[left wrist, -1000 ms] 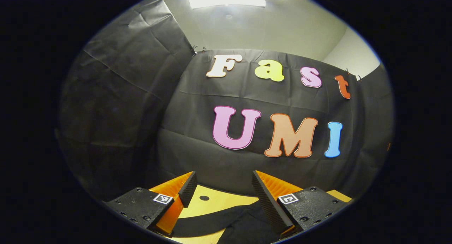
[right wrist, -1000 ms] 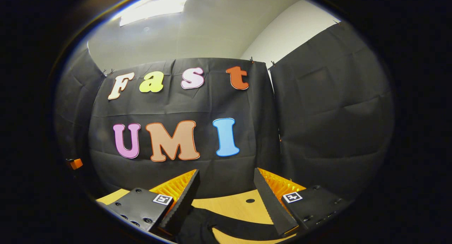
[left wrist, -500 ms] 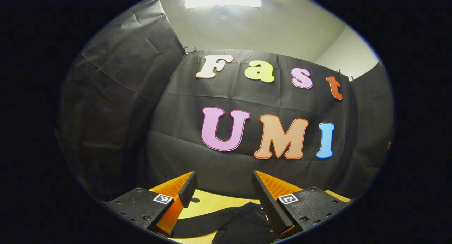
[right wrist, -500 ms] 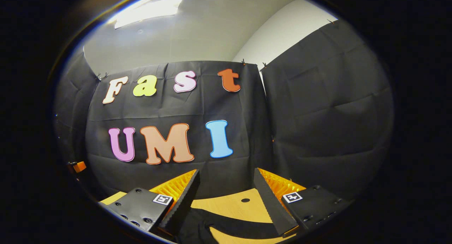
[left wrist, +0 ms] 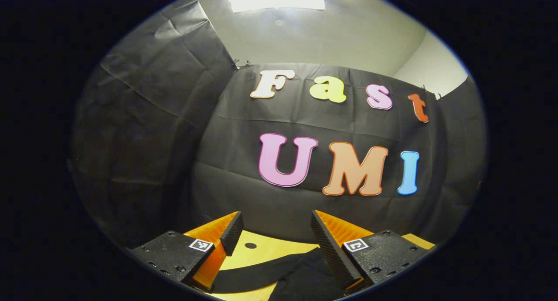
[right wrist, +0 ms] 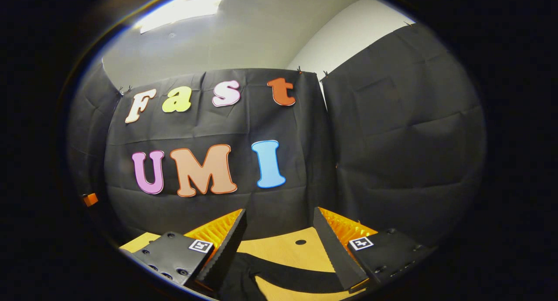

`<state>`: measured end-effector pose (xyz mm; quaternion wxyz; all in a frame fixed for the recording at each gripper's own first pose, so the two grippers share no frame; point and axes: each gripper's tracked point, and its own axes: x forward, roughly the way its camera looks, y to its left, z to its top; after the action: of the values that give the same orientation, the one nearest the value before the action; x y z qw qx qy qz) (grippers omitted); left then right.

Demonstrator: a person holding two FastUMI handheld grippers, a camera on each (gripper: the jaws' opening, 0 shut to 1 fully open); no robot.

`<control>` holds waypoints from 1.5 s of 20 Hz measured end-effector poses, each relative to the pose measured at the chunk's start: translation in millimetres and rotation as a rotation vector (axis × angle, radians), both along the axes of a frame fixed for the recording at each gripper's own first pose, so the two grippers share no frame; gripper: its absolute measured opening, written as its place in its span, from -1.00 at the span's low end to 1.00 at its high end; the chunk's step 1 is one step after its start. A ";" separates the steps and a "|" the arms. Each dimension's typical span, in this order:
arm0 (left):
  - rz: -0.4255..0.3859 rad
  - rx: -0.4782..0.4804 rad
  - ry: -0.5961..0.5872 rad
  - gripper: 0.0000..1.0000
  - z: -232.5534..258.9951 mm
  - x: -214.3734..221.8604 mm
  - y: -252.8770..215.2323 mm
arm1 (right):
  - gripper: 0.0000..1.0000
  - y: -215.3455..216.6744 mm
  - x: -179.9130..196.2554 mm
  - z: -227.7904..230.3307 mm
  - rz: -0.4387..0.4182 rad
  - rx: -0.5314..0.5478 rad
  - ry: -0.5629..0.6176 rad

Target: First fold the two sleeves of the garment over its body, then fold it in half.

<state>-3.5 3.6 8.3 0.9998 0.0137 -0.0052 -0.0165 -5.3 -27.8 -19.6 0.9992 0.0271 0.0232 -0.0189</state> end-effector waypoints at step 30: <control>0.158 0.017 -0.001 0.82 -3.3 -19.1 26.0 | 0.94 -79.3 44.8 -112.6 -0.104 -0.064 0.231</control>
<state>-22.7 29.6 5.0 0.9978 0.0226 -0.0042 0.0626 39.5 -107.1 -132.2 0.9879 -0.0061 0.1360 -0.0745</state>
